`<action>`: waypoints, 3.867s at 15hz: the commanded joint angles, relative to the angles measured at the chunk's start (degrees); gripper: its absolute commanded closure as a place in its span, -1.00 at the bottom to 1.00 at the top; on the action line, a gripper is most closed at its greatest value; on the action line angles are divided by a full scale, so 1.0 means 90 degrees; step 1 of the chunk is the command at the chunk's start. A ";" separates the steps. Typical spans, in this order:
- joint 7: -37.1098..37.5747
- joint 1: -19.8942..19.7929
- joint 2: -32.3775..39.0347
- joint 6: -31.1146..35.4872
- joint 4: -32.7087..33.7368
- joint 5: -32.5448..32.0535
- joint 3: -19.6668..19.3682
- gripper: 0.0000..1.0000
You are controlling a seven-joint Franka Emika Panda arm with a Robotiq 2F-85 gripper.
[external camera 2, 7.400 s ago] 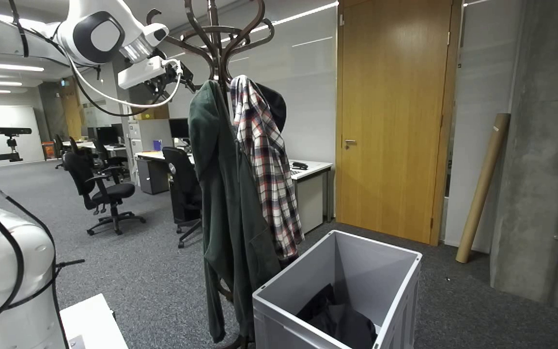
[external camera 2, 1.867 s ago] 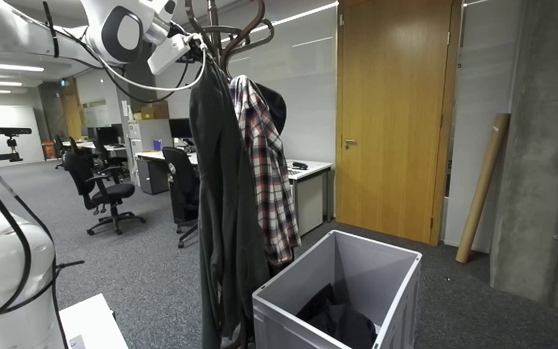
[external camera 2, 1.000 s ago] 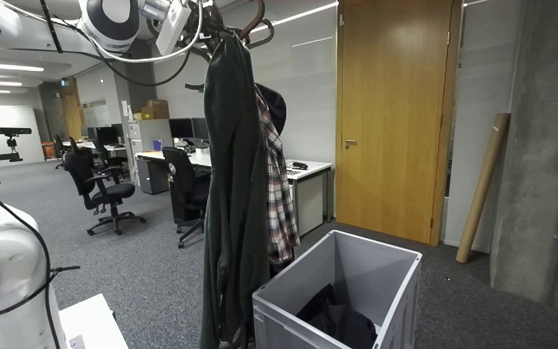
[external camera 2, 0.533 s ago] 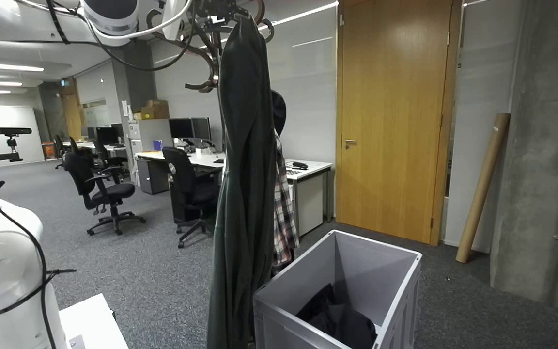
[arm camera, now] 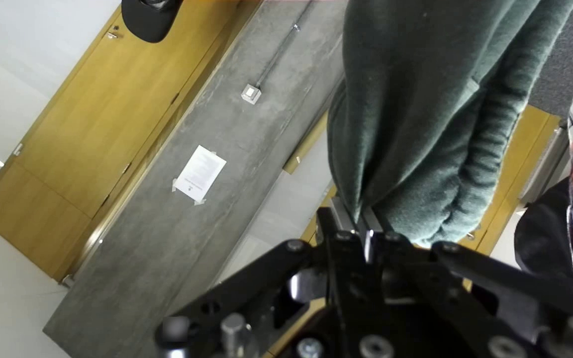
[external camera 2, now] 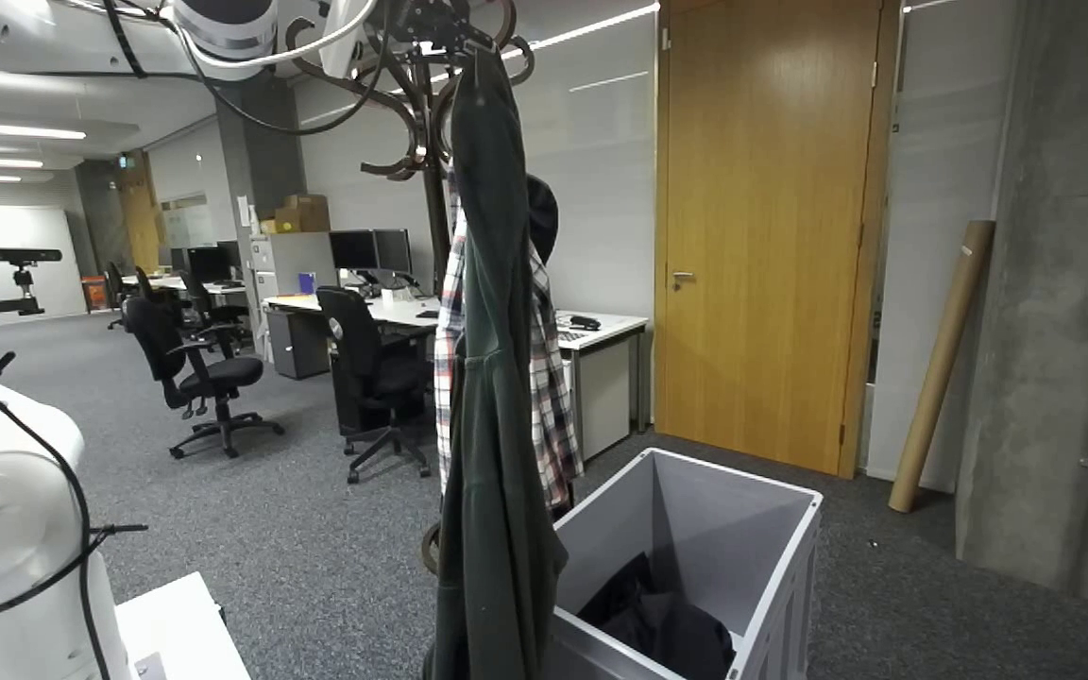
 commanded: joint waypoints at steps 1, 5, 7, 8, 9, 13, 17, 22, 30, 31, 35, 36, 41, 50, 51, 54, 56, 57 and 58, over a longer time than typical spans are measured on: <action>0.0087 0.0130 0.0010 -0.0035 0.0034 -0.0134 -0.0090 0.89; 0.0088 0.0118 0.0010 -0.0035 0.0035 -0.0136 -0.0091 0.89; 0.0088 0.0118 0.0010 -0.0035 0.0035 -0.0137 -0.0090 0.89; 0.0088 0.0118 0.0010 -0.0035 0.0035 -0.0137 -0.0090 0.89; 0.0088 0.0118 0.0010 -0.0035 0.0035 -0.0137 -0.0090 0.89; 0.0279 -0.0204 0.0349 0.0235 0.0235 -0.0382 -0.0071 0.97; 0.0792 -0.0723 0.1051 0.0434 0.0692 -0.0839 -0.0157 0.97; 0.1669 -0.1222 0.1884 0.0612 0.1125 -0.1315 -0.0116 0.97; 0.2237 -0.1069 0.2420 0.0501 0.1197 -0.1436 -0.0144 0.97; 0.2285 -0.1070 0.2451 0.0513 0.1183 -0.1461 -0.0136 0.97; 0.2351 -0.1038 0.2557 0.0542 0.1074 -0.1501 -0.0146 0.97; 0.2347 -0.1028 0.2585 0.0521 0.1060 -0.1499 -0.0155 0.97; 0.2115 -0.0930 0.2569 0.0407 0.0934 -0.1286 -0.0238 0.89; 0.2642 -0.1160 0.3012 0.1045 0.1027 -0.1435 -0.0173 0.97; 0.2789 -0.1202 0.3157 0.1151 0.1088 -0.1495 -0.0182 0.97; 0.3086 -0.1262 0.3539 0.1315 0.1240 -0.1522 -0.0204 0.97; 0.3205 -0.1256 0.3756 0.1470 0.1293 -0.1448 -0.0246 0.97; 0.3279 -0.1261 0.3836 0.1480 0.1316 -0.1430 -0.0249 0.97; 0.3345 -0.1255 0.3911 0.1505 0.1330 -0.1383 -0.0259 0.97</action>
